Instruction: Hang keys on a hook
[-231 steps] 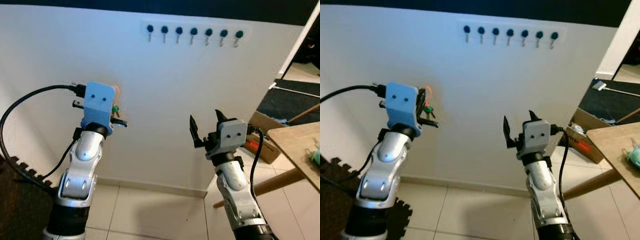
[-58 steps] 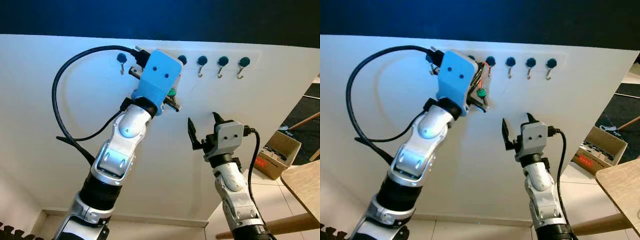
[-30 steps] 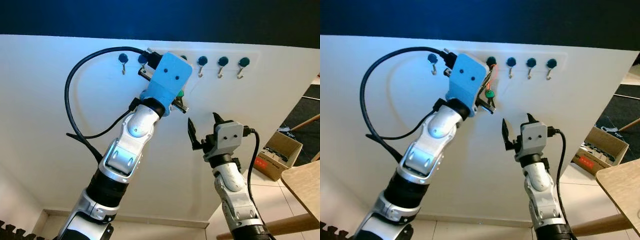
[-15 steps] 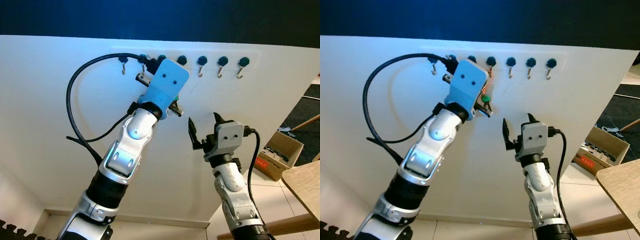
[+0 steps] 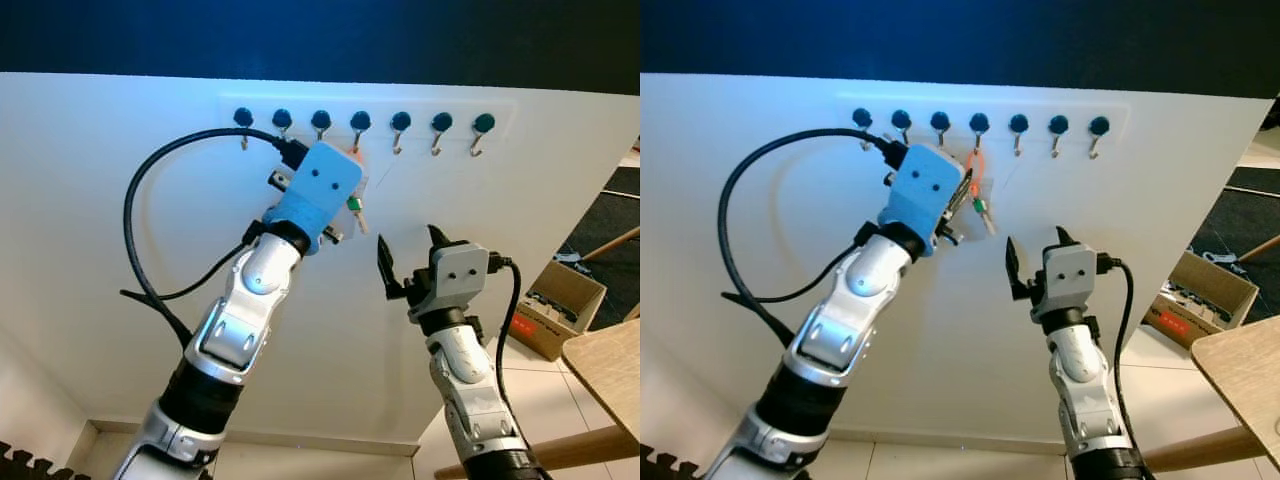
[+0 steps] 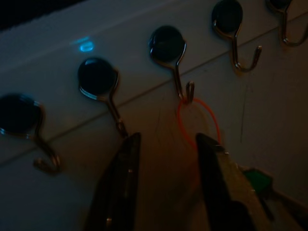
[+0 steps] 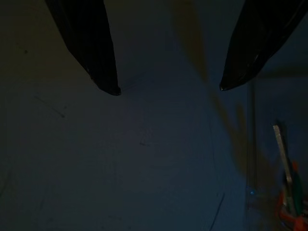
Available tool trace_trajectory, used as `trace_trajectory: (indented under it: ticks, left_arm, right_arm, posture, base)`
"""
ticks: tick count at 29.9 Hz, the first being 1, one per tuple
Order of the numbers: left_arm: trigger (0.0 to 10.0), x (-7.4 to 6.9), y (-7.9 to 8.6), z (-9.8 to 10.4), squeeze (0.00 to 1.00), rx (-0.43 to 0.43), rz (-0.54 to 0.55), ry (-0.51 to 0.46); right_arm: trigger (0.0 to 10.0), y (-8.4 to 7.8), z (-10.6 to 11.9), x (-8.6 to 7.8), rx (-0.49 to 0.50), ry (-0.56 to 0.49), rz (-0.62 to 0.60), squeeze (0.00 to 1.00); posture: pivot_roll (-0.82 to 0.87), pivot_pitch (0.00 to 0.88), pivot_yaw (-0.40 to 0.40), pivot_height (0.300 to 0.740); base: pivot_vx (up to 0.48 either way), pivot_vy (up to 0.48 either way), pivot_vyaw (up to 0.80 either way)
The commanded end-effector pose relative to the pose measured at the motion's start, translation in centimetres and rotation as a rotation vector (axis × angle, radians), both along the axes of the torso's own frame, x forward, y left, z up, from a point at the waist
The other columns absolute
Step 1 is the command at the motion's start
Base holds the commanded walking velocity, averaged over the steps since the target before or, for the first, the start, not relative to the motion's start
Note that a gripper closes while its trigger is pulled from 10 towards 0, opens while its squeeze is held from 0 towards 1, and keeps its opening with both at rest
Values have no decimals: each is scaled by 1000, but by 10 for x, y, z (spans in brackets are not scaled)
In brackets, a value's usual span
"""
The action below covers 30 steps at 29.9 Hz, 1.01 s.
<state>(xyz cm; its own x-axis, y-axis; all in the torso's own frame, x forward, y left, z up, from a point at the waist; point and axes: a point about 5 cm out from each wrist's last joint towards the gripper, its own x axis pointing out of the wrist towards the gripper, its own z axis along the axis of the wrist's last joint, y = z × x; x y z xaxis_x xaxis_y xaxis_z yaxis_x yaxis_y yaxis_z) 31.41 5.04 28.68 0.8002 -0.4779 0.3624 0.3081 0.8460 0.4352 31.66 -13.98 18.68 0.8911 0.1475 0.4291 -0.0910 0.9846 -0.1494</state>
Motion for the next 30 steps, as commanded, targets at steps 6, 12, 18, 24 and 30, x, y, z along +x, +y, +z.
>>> trace_trajectory:
  ticks: [6,12,18,24,30]
  left_arm:
    - [10000,-15,6,3,0,-134,-107,24]
    - [10000,-29,25,0,0,-374,-237,156]
    - [10000,-32,46,-33,0,-219,-77,203]
    - [10000,-41,67,-73,0,-179,122,287]
    - [10000,-59,89,-121,0,-178,308,423]
  right_arm:
    - [10000,2,-3,-1,-5,3,8,0]
    - [10000,-1,-6,-3,-7,12,0,0]
    - [10000,-3,-8,-5,-8,21,-6,0]
    - [10000,-15,-24,-16,-27,78,-38,0]
    - [10000,-36,-71,-51,-70,238,-102,0]
  posture:
    - [110,135,16,740]
    - [110,146,18,740]
    - [112,154,12,740]
    - [114,163,0,740]
    - [109,176,-20,740]
  base:
    - [0,0,0]
    - [0,0,0]
    - [0,0,0]
    - [0,0,0]
    - [0,0,0]
